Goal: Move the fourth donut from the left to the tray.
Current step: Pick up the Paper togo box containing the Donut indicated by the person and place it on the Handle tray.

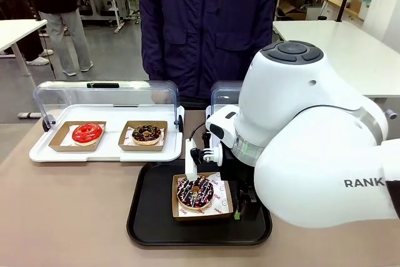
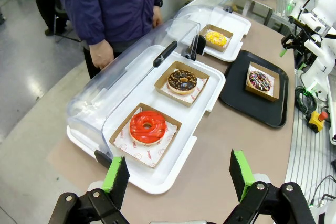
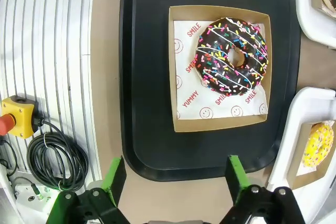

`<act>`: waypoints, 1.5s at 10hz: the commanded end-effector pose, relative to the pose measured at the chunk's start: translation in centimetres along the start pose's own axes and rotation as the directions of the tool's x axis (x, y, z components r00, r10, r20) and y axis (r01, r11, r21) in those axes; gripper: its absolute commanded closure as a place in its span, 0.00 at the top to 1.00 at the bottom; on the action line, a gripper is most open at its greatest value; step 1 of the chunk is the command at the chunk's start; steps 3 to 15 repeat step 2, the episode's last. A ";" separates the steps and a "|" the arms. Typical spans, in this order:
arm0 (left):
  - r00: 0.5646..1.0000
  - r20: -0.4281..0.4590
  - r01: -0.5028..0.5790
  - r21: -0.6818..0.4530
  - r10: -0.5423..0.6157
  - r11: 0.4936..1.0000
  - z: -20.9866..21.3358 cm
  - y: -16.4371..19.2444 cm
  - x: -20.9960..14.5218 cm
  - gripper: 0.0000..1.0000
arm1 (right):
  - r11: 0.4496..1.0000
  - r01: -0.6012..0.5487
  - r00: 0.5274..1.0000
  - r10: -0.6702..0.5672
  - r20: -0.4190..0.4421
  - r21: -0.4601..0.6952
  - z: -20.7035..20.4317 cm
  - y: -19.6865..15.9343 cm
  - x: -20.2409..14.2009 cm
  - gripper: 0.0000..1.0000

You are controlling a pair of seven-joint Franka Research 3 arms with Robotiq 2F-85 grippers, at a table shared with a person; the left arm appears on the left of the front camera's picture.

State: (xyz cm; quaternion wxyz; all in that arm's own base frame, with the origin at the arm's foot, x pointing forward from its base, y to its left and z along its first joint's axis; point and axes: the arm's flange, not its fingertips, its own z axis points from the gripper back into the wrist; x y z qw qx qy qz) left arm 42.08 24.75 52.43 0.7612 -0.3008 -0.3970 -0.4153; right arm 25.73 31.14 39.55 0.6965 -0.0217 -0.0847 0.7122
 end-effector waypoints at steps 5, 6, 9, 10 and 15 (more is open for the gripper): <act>1.000 0.004 0.002 -0.004 -0.002 1.000 0.1 -0.2 0.1 1.00 | 1.000 0.013 1.000 -0.013 0.007 -0.016 -0.1 0.1 0.4 1.00; 1.000 0.004 0.002 -0.004 -0.002 1.000 0.1 -0.2 0.1 1.00 | 1.000 0.013 1.000 -0.013 0.007 -0.016 -0.1 0.1 0.4 1.00; 1.000 0.004 0.002 -0.004 -0.002 1.000 0.1 -0.2 0.1 1.00 | 1.000 0.013 1.000 -0.013 0.007 -0.016 -0.1 0.1 0.4 1.00; 1.000 0.004 0.002 -0.004 -0.002 1.000 0.1 -0.2 0.1 1.00 | 1.000 0.013 1.000 -0.013 0.007 -0.016 -0.1 0.1 0.4 1.00; 1.000 0.004 0.002 -0.004 -0.002 1.000 0.1 -0.2 0.1 1.00 | 1.000 0.013 1.000 -0.013 0.007 -0.016 -0.1 0.1 0.4 1.00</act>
